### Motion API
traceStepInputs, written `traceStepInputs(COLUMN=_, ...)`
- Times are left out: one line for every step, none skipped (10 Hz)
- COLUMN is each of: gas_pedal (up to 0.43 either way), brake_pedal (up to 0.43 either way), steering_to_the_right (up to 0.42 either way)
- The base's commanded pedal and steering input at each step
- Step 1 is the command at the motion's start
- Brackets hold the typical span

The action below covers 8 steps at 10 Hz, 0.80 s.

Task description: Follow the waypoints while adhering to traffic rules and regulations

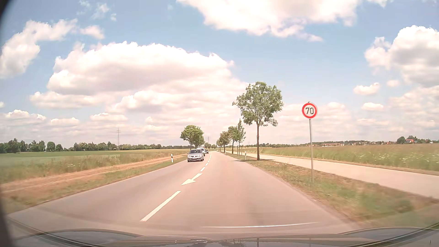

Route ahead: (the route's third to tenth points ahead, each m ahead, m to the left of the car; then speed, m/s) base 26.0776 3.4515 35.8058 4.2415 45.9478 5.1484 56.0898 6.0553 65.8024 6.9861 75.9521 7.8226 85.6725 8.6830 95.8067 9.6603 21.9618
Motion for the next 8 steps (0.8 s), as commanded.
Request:
traceStepInputs(gas_pedal=0.520, brake_pedal=0.012, steering_to_the_right=-0.018)
traceStepInputs(gas_pedal=0.520, brake_pedal=0.012, steering_to_the_right=-0.018)
traceStepInputs(gas_pedal=0.512, brake_pedal=0.012, steering_to_the_right=-0.018)
traceStepInputs(gas_pedal=0.512, brake_pedal=0.012, steering_to_the_right=-0.018)
traceStepInputs(gas_pedal=0.512, brake_pedal=0.012, steering_to_the_right=-0.018)
traceStepInputs(gas_pedal=0.500, brake_pedal=0.012, steering_to_the_right=-0.018)
traceStepInputs(gas_pedal=0.500, brake_pedal=0.012, steering_to_the_right=-0.018)
traceStepInputs(gas_pedal=0.500, brake_pedal=0.012, steering_to_the_right=-0.018)
